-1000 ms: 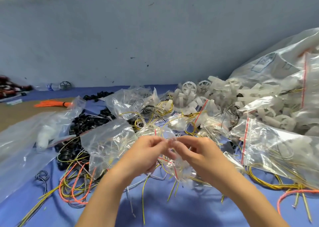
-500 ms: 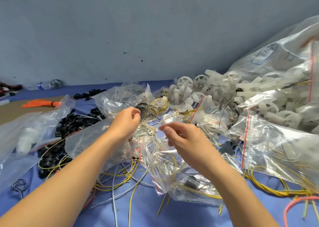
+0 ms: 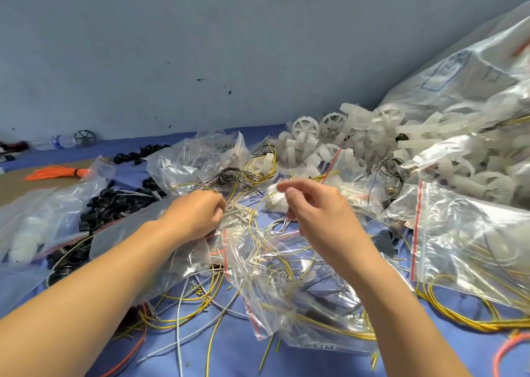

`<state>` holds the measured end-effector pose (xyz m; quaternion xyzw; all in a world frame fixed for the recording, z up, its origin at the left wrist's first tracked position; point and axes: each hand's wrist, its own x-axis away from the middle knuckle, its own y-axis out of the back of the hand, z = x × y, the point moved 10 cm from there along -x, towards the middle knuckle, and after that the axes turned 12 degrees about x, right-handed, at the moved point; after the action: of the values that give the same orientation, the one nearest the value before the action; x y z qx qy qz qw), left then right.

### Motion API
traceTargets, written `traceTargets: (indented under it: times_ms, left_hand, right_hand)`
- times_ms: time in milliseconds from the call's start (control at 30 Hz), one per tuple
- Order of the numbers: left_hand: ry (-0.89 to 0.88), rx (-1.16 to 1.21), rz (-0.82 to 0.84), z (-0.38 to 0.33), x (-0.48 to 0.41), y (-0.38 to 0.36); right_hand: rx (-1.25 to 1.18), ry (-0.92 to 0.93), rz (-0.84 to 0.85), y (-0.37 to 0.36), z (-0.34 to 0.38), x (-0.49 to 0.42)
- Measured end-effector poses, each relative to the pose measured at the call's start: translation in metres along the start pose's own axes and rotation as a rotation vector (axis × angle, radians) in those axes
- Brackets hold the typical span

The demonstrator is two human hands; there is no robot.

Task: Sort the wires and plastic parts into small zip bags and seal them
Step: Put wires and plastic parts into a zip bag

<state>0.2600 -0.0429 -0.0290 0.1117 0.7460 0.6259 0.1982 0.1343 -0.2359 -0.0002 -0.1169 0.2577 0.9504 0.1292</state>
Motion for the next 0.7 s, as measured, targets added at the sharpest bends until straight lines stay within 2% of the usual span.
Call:
traceTargets:
  times_ms: [100,200,333,467,567,633,700]
  left_hand:
    - [0.028,0.181,-0.198,-0.005,-0.011,0.018]
    - [0.036,0.342,-0.213,-0.029,-0.043,0.015]
    - [-0.030,0.171,-0.168,-0.078,-0.092,0.003]
    - [0.029,0.055,-0.040,-0.079,-0.127,-0.015]
    - [0.052,0.093,-0.143,-0.069,-0.131,-0.010]
    - [0.126,0.283,-0.279,-0.058,-0.125,0.002]
    - [0.324,0.724,-0.428,-0.033,-0.110,0.010]
  right_hand:
    - [-0.012,-0.048,-0.044,0.007,-0.010,-0.002]
    - [-0.086,-0.092,-0.090,0.016,-0.018,-0.005]
    - [-0.207,-0.132,-0.148,0.024,-0.028,-0.008]
    - [-0.227,-0.133,-0.145,0.027,-0.033,-0.010]
    - [-0.233,-0.137,-0.155,0.036,-0.039,-0.012]
    - [-0.257,-0.144,-0.168,0.042,-0.042,-0.013]
    - [-0.290,-0.154,-0.171,0.045,-0.044,-0.012]
